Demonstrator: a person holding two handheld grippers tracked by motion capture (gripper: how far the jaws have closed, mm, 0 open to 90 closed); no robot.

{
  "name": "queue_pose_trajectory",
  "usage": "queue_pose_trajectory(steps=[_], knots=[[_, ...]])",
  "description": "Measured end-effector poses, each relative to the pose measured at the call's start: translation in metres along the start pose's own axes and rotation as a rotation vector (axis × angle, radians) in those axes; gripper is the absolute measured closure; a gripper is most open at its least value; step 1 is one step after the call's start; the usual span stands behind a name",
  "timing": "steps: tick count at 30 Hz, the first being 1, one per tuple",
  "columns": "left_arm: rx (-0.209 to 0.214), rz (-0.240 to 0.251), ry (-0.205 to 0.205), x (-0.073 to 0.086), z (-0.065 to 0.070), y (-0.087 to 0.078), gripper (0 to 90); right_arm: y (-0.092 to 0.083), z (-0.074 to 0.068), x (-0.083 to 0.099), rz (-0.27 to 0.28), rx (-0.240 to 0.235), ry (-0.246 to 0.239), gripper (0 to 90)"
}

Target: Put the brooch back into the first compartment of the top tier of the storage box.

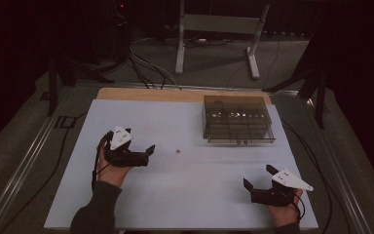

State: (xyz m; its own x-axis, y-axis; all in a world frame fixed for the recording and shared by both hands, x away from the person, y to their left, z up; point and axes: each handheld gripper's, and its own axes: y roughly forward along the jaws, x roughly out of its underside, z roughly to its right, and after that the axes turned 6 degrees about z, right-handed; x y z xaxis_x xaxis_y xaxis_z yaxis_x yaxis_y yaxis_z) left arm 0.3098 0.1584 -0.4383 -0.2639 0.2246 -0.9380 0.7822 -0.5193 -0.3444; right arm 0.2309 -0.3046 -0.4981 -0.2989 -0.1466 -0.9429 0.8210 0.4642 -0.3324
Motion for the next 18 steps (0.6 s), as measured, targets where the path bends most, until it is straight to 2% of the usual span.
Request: queue_pose_trajectory(steps=[10,18], knots=[[0.016,-0.025,0.018,0.000,0.006,0.019,0.7,0.000,0.000,0.000,-0.001,-0.003,-0.002,0.3],[0.032,-0.031,0.013,0.000,0.009,0.032,0.6,0.000,0.000,0.000,-0.002,-0.006,-0.003,0.3]])
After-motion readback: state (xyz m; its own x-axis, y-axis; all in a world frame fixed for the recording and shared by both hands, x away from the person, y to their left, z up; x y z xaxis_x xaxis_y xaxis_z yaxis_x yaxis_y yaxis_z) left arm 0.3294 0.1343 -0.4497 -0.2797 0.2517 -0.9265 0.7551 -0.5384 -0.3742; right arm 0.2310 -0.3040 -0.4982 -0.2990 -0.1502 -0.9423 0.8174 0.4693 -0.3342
